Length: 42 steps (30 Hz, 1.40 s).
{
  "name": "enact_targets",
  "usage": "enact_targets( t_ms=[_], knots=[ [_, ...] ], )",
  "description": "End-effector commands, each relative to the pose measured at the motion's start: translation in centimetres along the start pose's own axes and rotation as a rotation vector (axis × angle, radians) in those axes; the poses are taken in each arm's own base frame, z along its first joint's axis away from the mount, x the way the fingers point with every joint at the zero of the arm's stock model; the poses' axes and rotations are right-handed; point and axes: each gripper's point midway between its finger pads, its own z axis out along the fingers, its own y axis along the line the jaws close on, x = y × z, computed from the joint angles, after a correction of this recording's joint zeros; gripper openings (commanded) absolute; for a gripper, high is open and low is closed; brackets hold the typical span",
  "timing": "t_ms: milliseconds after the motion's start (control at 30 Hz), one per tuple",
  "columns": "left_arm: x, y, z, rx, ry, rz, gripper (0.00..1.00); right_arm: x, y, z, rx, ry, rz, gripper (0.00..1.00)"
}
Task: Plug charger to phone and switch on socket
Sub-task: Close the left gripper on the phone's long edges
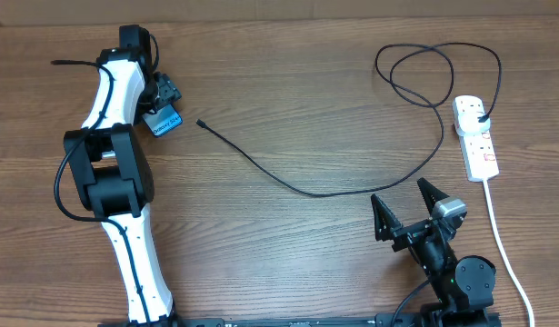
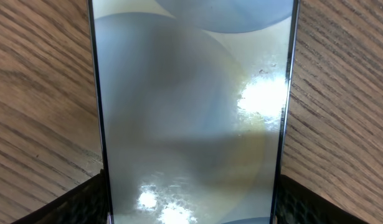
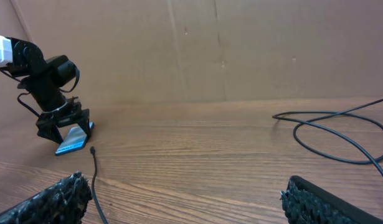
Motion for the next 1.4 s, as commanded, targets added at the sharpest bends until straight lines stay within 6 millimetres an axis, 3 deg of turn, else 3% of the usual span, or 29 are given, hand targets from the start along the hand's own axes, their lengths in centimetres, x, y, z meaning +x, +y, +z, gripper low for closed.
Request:
enact_targets(
  t_ms=[0,167,400,767,1100,1367],
  knots=[
    [3.5,0.5,3.4,-0.011,0.126,-0.011,0.83,0.2,-0.2,0.0,0.005,-0.004,0.005,1.00],
    [4.6,1.0,4.3,-0.024,0.147,-0.010,0.83,0.2,-0.2,0.0,0.005,-0.004,0.005,1.00],
    [6.2,1.8,5.7,-0.043,0.179,-0.007,0.76,0.2,-0.2,0.0,0.005,-0.004,0.005,1.00],
    [6.6,1.5,5.8,-0.026,0.195,-0.008,0.68,0.2,-0.2,0.0,0.005,-0.004,0.005,1.00],
    [5.9,1.2,5.2,-0.017,0.182,0.003,0.45,0.2,-0.2,0.0,0.006,-0.004,0.005,1.00],
    [3.0,-0.9,1.6,0.042,0.137,0.037,0.17,0.2,-0.2,0.0,0.006,-0.004,0.005,1.00]
  ],
)
